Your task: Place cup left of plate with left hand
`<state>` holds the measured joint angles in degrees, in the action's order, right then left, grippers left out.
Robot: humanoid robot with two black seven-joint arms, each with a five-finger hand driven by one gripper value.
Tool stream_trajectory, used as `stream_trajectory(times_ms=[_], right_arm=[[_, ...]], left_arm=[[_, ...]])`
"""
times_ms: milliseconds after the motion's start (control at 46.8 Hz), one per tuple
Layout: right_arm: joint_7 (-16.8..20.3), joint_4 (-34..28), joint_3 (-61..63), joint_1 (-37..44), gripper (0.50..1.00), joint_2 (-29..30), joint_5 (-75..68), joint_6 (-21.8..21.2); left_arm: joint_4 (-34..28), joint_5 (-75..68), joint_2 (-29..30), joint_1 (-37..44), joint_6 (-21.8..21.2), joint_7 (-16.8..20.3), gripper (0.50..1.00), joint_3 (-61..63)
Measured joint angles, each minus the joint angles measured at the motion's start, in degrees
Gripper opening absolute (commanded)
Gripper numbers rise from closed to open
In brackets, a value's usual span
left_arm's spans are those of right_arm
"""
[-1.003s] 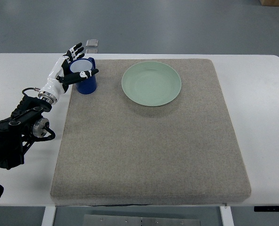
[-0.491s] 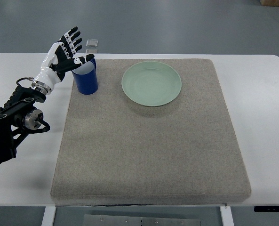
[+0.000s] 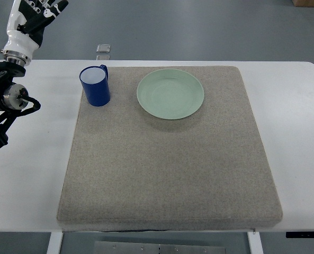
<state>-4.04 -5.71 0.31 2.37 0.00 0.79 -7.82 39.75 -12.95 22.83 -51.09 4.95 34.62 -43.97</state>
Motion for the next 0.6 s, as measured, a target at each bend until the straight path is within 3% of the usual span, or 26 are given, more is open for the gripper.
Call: stream_trajectory(times_ms=[149, 598], right_arm=[[0.0, 0.0, 0.0, 0.0, 0.934, 0.0, 0.0, 0.0], [0.0, 0.0, 0.0, 0.0, 0.934, 0.0, 0.0, 0.0]], left_arm=[[-2.3, 7.3, -1.7, -2.9, -1.3, -5.6, 0.994, 0.5], [-8.6, 15.5, -6.8, -4.5, -1.4, -14.1, 0.994, 0.5]])
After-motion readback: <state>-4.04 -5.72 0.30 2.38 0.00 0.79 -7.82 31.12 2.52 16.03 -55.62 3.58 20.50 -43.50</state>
